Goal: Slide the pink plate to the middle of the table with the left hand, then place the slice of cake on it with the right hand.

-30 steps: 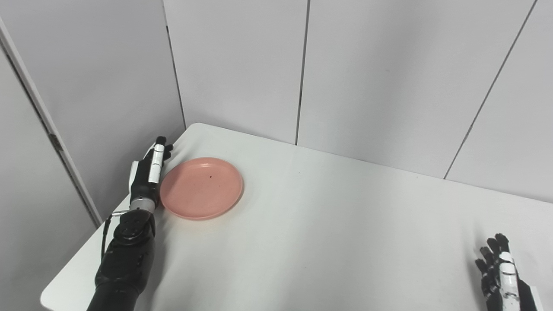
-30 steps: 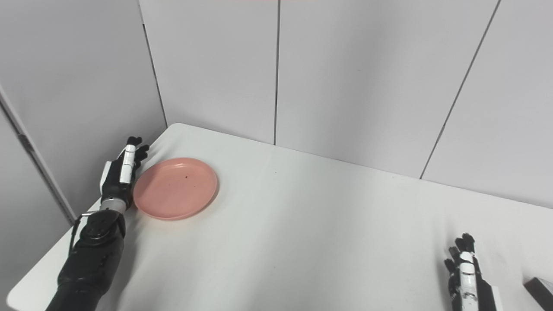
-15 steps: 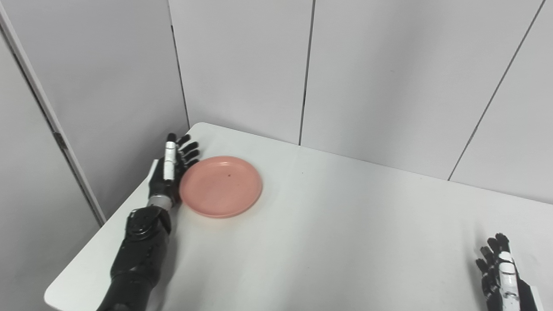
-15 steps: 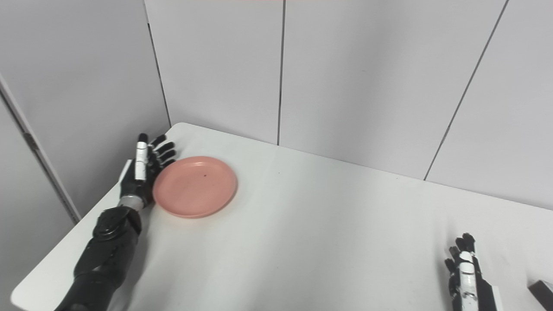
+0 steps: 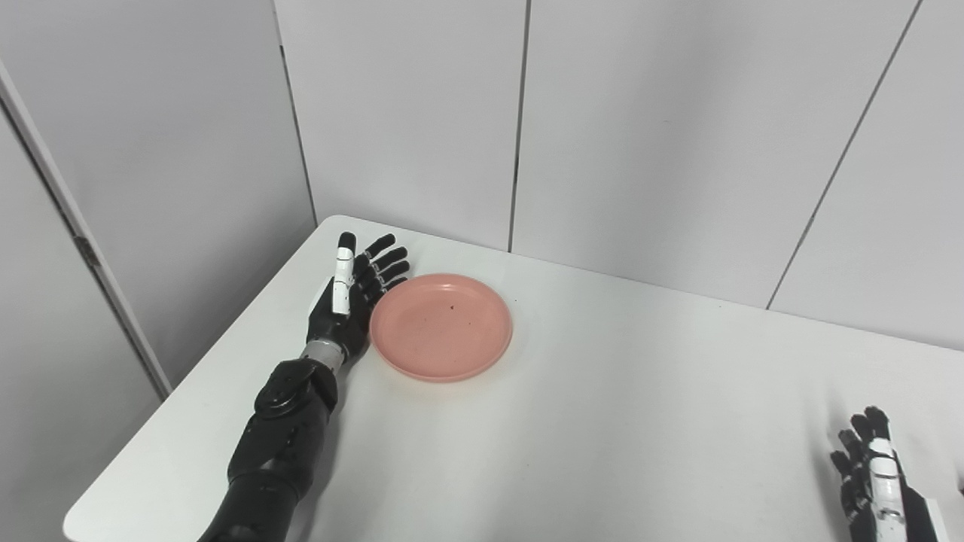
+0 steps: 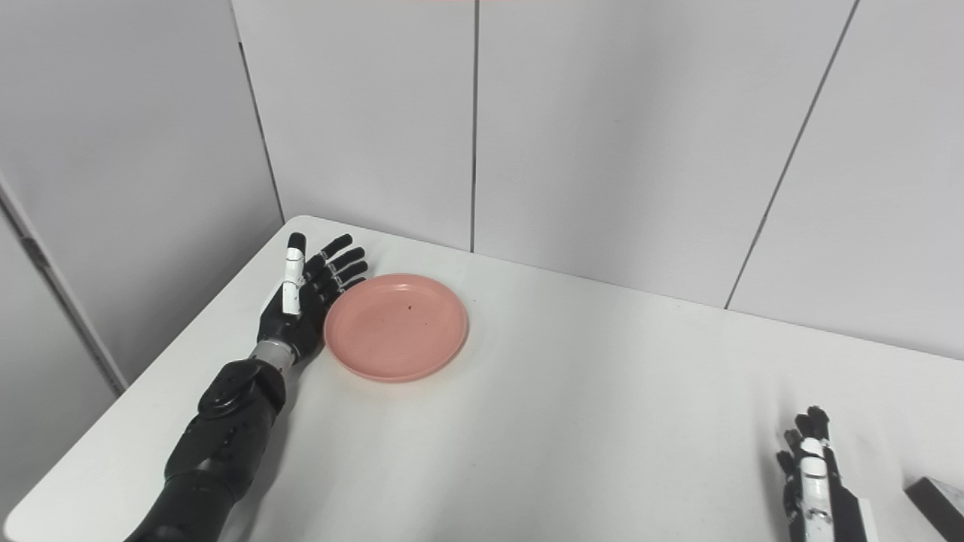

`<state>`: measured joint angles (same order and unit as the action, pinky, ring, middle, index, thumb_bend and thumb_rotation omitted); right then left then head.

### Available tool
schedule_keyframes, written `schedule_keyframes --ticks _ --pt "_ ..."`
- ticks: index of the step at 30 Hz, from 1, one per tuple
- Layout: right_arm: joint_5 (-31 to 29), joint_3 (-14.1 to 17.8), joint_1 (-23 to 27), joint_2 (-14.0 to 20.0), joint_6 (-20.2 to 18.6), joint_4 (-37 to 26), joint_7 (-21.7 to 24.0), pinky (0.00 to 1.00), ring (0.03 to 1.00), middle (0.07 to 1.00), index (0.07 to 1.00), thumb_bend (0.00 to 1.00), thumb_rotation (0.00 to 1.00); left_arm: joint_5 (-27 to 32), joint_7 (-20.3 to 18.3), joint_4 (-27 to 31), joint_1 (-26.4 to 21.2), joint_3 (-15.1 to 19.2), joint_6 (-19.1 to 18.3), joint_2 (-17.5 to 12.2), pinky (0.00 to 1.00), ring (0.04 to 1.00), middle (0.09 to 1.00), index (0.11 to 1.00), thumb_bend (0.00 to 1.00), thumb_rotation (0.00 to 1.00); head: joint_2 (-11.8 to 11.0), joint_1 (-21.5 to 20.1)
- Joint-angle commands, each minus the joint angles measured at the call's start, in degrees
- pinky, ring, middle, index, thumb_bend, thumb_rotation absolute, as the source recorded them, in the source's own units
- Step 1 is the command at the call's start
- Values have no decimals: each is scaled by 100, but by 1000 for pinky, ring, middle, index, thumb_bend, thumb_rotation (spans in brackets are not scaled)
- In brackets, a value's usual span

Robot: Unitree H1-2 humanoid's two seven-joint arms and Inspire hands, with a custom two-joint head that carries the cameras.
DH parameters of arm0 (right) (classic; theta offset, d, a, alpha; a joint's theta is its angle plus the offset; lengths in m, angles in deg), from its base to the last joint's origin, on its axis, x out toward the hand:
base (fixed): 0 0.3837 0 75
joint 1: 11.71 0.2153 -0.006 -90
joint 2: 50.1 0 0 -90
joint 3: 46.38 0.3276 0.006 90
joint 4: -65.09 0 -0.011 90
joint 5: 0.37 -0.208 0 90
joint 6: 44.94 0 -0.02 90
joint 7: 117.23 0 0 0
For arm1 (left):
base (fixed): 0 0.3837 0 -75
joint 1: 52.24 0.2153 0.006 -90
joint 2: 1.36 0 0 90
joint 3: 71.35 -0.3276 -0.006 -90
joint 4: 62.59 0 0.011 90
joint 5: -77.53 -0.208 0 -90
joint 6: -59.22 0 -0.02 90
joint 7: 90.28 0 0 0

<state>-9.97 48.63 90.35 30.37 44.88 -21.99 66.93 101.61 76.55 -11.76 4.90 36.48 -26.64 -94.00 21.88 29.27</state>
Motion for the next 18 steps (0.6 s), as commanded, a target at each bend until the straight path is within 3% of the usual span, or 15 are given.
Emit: schedule_keyframes --ticks 1,9,14,18 --pt "7 5 119 -26 -5 -255 -37 1000 1000 1000 1000 348 935 71 -74 -112 26 -46 -320 98 840 843 823 816 913 1000 10 -80" --pt "87 -9 119 -137 -97 -340 -180 1000 1000 1000 1000 319 945 170 -286 35 17 -165 -466 252 866 851 838 825 907 1000 72 -389" --pt "168 12 192 -194 26 -158 -281 1000 1000 1000 1000 364 954 50 -306 260 53 -349 -652 330 862 849 839 826 912 1000 160 -648" --pt "34 119 284 -295 405 169 -288 1000 987 986 991 398 799 -24 -345 501 111 -596 -815 419 880 867 856 848 907 1000 216 -821"
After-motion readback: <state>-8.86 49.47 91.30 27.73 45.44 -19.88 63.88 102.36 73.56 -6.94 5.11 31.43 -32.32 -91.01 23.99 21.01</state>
